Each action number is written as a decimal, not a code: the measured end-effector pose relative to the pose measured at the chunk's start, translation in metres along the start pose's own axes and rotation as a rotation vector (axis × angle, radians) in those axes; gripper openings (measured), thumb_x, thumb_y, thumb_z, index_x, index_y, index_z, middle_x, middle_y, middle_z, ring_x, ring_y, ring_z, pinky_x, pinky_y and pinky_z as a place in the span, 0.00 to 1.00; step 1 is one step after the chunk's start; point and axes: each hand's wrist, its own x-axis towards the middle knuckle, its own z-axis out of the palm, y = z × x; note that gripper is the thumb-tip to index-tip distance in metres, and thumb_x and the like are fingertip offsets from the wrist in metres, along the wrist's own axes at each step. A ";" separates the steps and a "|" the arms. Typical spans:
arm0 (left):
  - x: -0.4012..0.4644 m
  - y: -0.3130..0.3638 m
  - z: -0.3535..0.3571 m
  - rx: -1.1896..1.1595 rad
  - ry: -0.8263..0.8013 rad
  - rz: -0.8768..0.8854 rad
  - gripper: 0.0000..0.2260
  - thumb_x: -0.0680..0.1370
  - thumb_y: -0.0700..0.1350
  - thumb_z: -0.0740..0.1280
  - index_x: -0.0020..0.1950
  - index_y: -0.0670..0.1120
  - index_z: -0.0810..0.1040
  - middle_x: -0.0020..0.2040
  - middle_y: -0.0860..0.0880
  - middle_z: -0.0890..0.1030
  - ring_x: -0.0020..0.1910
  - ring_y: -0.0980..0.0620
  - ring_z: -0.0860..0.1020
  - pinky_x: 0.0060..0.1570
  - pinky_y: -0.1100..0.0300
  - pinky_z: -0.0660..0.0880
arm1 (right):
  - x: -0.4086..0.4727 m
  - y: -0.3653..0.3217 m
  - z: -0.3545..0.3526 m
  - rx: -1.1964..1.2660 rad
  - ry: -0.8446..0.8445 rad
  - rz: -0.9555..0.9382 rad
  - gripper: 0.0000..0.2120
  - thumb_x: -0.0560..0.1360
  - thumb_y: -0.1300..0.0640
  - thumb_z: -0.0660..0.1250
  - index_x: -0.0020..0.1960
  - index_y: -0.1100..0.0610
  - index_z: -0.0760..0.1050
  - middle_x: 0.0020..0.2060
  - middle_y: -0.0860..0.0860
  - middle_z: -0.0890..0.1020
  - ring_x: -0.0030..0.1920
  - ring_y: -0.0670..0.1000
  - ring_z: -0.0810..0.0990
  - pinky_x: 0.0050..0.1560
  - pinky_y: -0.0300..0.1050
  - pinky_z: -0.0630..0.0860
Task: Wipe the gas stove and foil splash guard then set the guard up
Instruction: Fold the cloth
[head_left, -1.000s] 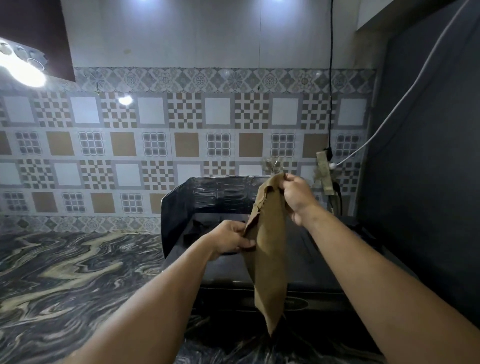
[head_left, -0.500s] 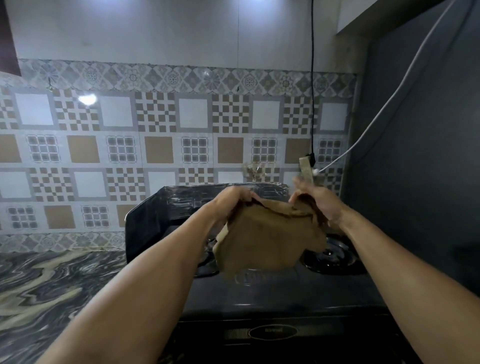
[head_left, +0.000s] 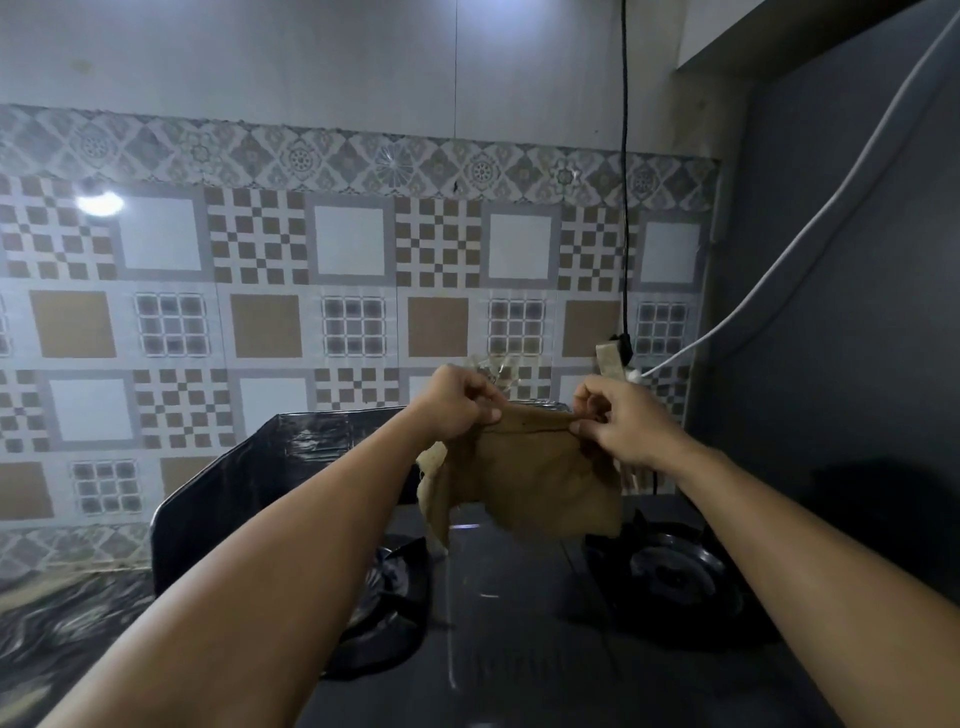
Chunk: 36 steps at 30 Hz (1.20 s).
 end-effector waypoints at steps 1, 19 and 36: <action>0.006 -0.003 0.000 0.016 0.016 0.013 0.07 0.74 0.38 0.70 0.50 0.45 0.84 0.51 0.47 0.83 0.52 0.50 0.79 0.57 0.53 0.77 | 0.006 0.003 0.002 0.002 -0.008 -0.007 0.09 0.73 0.61 0.72 0.42 0.50 0.75 0.38 0.48 0.78 0.40 0.48 0.76 0.40 0.44 0.73; 0.118 -0.102 0.020 0.237 0.060 0.121 0.18 0.76 0.31 0.62 0.53 0.50 0.84 0.58 0.51 0.80 0.60 0.52 0.76 0.63 0.55 0.74 | 0.119 0.051 0.068 -0.609 -0.271 -0.129 0.18 0.82 0.56 0.56 0.66 0.40 0.73 0.50 0.49 0.72 0.47 0.51 0.71 0.42 0.47 0.70; 0.194 -0.157 0.054 0.802 0.163 0.104 0.13 0.81 0.45 0.59 0.62 0.47 0.79 0.64 0.44 0.69 0.51 0.43 0.78 0.56 0.50 0.77 | 0.218 0.093 0.157 -0.663 -0.198 0.009 0.18 0.82 0.58 0.54 0.70 0.49 0.70 0.57 0.56 0.69 0.54 0.61 0.75 0.50 0.54 0.74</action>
